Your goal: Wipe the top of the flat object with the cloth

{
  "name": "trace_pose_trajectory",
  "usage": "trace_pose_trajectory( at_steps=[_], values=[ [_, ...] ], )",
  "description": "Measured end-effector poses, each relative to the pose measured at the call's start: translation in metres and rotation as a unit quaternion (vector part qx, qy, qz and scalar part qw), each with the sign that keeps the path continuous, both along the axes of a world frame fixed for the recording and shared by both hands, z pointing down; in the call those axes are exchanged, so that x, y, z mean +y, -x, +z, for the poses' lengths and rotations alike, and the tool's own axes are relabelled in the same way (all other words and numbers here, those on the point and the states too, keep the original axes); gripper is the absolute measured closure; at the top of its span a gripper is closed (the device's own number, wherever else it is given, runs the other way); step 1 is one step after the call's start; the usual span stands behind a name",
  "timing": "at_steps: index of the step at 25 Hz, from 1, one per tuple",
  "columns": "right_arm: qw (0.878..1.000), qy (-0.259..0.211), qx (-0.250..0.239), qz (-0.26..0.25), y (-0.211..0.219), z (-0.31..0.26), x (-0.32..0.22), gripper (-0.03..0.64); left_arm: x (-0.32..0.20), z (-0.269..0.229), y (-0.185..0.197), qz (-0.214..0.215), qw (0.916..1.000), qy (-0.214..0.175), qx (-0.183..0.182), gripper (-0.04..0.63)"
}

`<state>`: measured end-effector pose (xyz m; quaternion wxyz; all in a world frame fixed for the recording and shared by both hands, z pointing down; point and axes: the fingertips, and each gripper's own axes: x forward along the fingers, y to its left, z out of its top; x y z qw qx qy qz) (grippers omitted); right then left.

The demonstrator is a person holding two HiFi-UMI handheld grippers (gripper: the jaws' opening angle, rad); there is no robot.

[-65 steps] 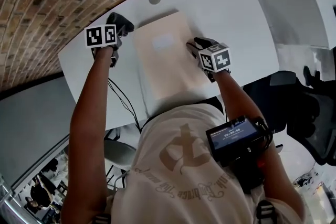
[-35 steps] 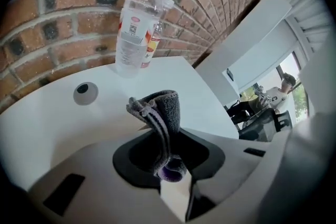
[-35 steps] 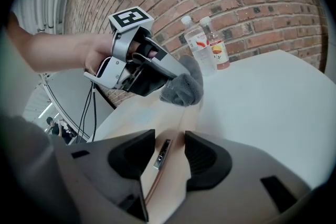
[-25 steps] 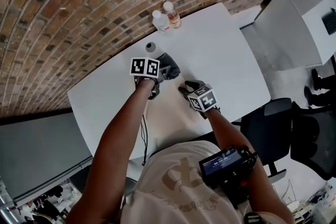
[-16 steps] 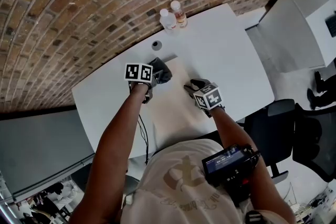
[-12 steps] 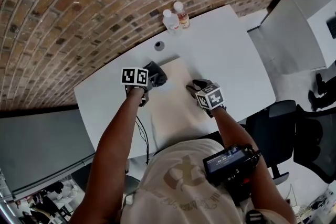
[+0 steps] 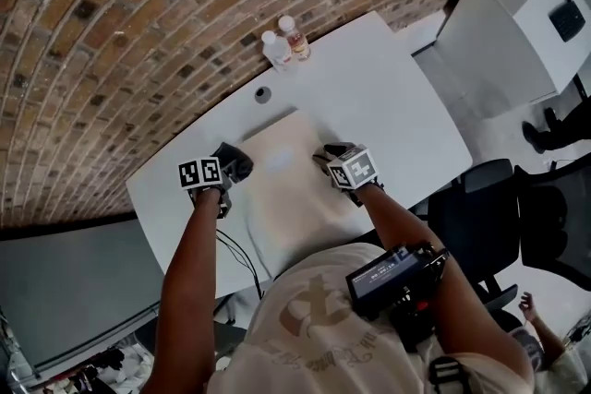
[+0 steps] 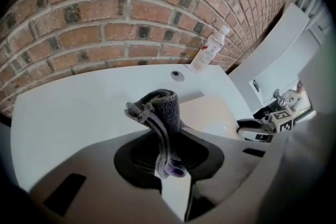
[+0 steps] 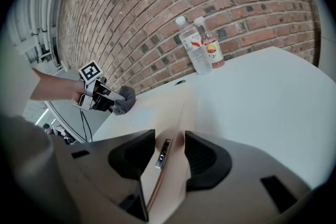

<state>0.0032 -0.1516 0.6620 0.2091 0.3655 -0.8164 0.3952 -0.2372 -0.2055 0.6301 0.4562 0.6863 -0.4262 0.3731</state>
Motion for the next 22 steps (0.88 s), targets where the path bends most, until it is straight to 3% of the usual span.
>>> trace_pose_trajectory(
  at_steps=[3,8,17,22],
  values=[
    [1.000,-0.002,0.003,0.000,0.006,-0.002,-0.003,0.428,0.007,-0.006,0.017,-0.001,0.9999,-0.006,-0.010,0.502],
    [1.000,-0.008,0.002,-0.002,0.000,-0.005,-0.001,0.428,0.015,-0.023,-0.005,0.011,0.9988,-0.030,0.037,0.502],
    [1.000,-0.022,0.011,-0.001,-0.009,-0.011,0.010,0.428,0.005,-0.050,-0.126,0.095,0.9867,-0.055,0.120,0.502],
    [1.000,-0.016,0.008,-0.002,-0.015,-0.009,0.024,0.428,0.007,-0.044,-0.193,0.143,0.9791,-0.043,0.139,0.502]
  ],
)
